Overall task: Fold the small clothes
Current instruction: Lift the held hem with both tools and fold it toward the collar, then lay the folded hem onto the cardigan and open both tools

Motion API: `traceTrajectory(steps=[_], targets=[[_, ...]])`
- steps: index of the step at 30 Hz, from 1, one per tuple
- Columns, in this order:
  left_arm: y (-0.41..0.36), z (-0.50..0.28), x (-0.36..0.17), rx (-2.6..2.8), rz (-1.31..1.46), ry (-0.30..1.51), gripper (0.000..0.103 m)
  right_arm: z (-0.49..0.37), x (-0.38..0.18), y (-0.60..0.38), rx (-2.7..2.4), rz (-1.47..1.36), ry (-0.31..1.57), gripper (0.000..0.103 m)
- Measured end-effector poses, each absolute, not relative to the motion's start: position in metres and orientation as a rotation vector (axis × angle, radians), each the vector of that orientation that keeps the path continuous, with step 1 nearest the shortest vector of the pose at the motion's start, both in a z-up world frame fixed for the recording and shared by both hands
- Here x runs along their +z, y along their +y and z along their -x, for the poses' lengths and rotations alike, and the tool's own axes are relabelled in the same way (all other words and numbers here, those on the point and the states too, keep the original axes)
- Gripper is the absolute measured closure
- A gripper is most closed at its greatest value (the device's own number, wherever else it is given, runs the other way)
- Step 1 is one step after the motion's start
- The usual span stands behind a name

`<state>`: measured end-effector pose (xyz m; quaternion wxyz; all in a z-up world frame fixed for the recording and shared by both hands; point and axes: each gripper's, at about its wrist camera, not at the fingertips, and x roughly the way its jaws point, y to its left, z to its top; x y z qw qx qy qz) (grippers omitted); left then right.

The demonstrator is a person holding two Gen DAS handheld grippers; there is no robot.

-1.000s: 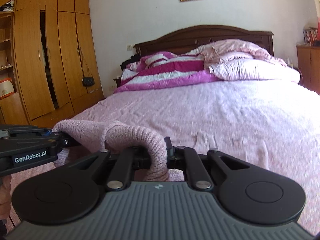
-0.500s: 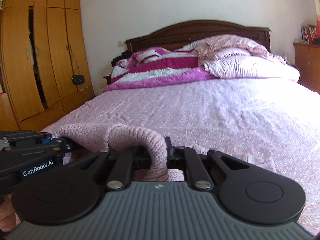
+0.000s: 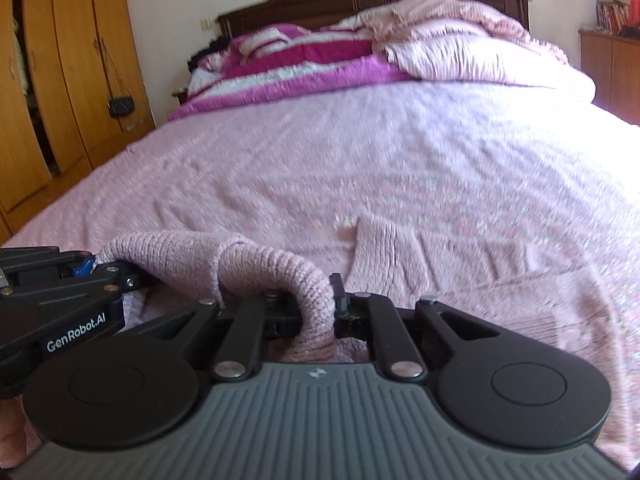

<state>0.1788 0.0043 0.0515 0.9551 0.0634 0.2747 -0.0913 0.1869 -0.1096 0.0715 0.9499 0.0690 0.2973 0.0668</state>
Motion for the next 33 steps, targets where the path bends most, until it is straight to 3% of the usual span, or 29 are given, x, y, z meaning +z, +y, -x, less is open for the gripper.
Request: traceTrajectory(steps=[2, 4, 8, 11, 15, 19, 23, 33], targets=[[0.007, -0.185, 0.042, -0.168, -0.116, 0.591, 0.088, -0.196, 0.059, -0.109, 0.144, -0.128, 0.622, 0.088], [0.01, -0.187, 0.037, -0.165, -0.1, 0.597, 0.087, -0.199, 0.05, -0.106, 0.159, -0.103, 0.61, 0.077], [0.01, -0.186, 0.036, -0.171, -0.098, 0.595, 0.085, -0.198, 0.042, -0.107, 0.161, -0.106, 0.584, 0.075], [0.013, -0.185, 0.038, -0.161, -0.091, 0.606, 0.078, -0.198, 0.042, -0.111, 0.17, -0.137, 0.583, 0.072], [0.017, -0.18, 0.046, -0.142, -0.074, 0.633, 0.061, -0.193, 0.049, -0.119, 0.183, -0.198, 0.594, 0.057], [0.024, -0.166, 0.058, -0.146, -0.049, 0.634, 0.056, -0.177, 0.061, -0.125, 0.187, -0.249, 0.594, 0.04], [0.025, -0.149, 0.071, -0.133, -0.069, 0.616, 0.049, -0.152, 0.074, -0.129, 0.175, -0.248, 0.559, 0.032], [0.027, -0.104, 0.09, -0.114, -0.072, 0.619, 0.049, -0.079, 0.094, -0.125, 0.189, -0.233, 0.484, 0.012]])
